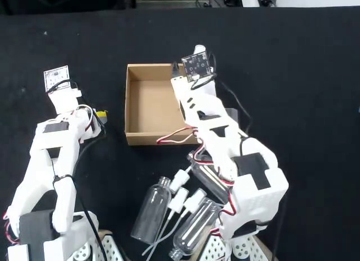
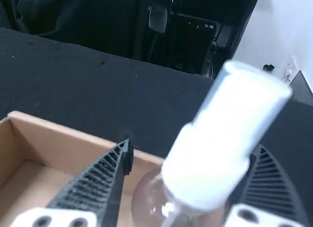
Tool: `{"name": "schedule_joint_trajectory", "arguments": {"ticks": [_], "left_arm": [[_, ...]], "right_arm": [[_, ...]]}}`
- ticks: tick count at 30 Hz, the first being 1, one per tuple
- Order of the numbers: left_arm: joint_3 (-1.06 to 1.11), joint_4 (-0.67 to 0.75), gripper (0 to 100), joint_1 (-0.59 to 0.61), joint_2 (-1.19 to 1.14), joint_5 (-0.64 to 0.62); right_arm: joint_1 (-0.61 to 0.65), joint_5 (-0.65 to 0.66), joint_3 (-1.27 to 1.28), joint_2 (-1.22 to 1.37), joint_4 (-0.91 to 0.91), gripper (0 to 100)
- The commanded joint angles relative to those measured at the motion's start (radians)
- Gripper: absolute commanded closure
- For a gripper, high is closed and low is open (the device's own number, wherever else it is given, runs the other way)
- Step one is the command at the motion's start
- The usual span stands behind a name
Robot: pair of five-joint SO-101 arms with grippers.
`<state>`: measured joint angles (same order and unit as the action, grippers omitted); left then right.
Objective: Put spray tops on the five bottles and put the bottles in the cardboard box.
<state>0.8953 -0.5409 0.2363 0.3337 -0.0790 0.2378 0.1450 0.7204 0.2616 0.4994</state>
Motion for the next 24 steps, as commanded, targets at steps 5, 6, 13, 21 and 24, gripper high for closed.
{"name": "schedule_joint_trajectory", "arguments": {"ticks": [5, 6, 13, 21, 24], "left_arm": [[-0.016, 0.020, 73, 0.012, 0.034, 0.003], [-0.016, 0.020, 73, 0.012, 0.034, 0.003], [-0.016, 0.020, 73, 0.012, 0.034, 0.003], [-0.016, 0.020, 73, 0.012, 0.034, 0.003], [-0.016, 0.020, 73, 0.010, 0.034, 0.003]], "right_arm": [[0.015, 0.008, 0.013, -0.145, -0.055, 66.8], [0.015, 0.008, 0.012, -0.145, -0.055, 66.9], [-0.023, 0.008, 0.007, -0.179, -0.055, 66.9], [-0.029, 0.000, 0.022, -0.366, -0.206, 66.9], [-0.034, 0.002, 0.018, -0.417, -0.224, 66.9]]}}
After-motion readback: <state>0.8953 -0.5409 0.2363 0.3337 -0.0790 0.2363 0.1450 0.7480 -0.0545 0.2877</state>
